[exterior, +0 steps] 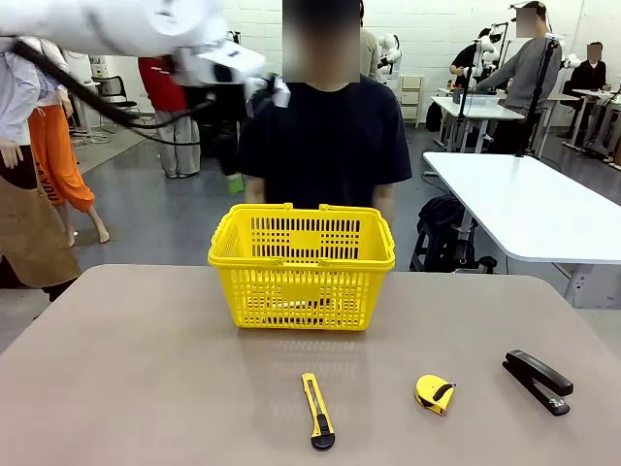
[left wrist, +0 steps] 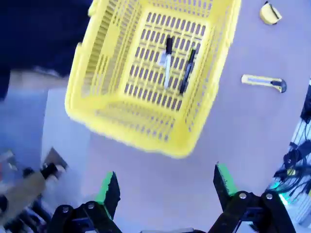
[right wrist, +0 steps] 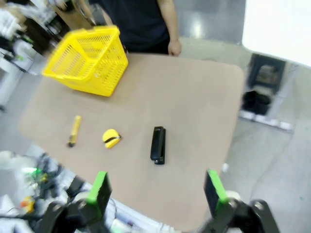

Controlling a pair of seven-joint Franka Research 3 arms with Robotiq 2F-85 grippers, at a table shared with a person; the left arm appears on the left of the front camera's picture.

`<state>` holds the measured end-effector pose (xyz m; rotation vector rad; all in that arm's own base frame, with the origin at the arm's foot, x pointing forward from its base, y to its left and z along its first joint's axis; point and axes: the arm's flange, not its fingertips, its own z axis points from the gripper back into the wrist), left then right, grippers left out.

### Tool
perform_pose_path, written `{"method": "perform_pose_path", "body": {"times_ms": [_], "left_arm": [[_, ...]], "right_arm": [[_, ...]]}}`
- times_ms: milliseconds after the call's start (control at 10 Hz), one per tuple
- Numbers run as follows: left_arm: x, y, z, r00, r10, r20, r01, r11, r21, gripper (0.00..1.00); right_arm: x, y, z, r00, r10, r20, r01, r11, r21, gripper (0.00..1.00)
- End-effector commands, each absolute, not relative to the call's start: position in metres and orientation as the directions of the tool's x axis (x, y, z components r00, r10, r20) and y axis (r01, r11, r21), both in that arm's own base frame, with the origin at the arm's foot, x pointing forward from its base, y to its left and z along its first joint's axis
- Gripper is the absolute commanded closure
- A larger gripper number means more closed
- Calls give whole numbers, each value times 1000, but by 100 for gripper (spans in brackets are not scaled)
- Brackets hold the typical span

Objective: Place the items the person wants into the basket.
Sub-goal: Pick up the item the person points to and place it in the Market Basket.

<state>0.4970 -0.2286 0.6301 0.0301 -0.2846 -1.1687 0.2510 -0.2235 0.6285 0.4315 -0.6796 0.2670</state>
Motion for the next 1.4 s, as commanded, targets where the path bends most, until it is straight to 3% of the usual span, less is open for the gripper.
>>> {"method": "perform_pose_path", "body": {"times_ms": [0,400,700,1300], "left_arm": [[450,-185,598,465,-844,267,845,513,149,0],[433,-126,596,554,-791,258,815,579,23,0],[440,-147,595,591,-778,213,797,604,-2,0],[432,-128,590,563,-791,239,809,586,35,0]], "right_arm": [[251,-223,628,743,105,662,-391,870,301,0],[251,-223,628,743,105,662,-391,870,301,0],[251,-223,628,743,105,662,-391,870,301,0],[251,-223,628,743,105,662,-391,870,301,0]]}}
